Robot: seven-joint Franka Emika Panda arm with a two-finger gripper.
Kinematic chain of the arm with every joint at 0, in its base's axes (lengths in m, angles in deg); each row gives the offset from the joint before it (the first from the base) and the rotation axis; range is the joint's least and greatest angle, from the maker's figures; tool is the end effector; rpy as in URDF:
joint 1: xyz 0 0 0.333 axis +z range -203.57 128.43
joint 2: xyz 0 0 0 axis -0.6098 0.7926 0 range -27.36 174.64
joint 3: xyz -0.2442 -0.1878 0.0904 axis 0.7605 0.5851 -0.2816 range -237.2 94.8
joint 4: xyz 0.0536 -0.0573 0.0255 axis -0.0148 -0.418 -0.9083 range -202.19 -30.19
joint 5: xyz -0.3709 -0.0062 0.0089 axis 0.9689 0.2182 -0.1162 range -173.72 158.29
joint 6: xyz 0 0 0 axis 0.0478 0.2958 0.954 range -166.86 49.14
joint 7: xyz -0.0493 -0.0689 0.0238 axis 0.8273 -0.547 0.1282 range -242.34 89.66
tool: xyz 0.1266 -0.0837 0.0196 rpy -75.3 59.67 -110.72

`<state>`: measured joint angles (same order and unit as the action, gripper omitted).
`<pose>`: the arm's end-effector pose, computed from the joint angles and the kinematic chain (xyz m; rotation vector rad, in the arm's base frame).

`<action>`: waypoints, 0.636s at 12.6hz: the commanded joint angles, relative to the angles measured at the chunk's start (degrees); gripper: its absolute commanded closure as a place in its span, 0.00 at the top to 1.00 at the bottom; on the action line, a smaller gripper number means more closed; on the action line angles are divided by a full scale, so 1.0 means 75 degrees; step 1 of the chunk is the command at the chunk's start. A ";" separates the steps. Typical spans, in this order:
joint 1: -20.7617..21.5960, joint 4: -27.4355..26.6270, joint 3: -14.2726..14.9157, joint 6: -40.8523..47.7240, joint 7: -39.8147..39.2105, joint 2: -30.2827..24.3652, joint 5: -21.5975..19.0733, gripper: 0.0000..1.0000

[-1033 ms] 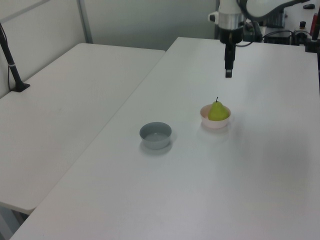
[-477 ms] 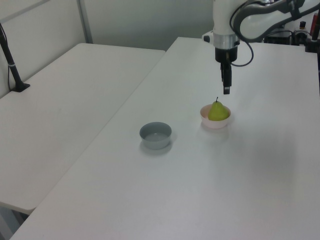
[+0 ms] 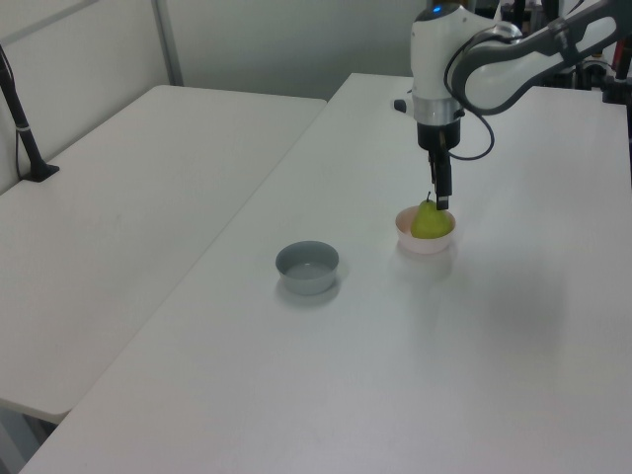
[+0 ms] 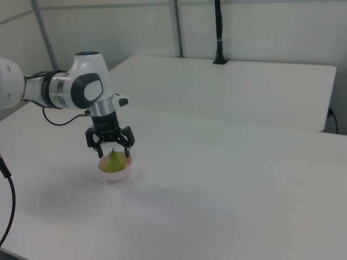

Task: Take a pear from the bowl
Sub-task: 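Lower the gripper around the pear and close on it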

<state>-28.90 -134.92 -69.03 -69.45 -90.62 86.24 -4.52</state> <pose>0.5772 0.0612 0.3526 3.0288 0.5995 -0.1061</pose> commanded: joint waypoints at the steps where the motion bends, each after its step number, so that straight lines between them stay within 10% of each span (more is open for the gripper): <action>1: 0.0110 -0.0105 0.0038 -0.0329 -0.0124 0.0090 0.0090 1.00; 8: 0.0285 -0.0105 0.0038 -0.0740 -0.0042 0.0442 0.0090 0.90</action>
<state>-27.53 -134.92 -69.04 -73.25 -90.76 89.32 -4.51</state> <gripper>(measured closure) 0.044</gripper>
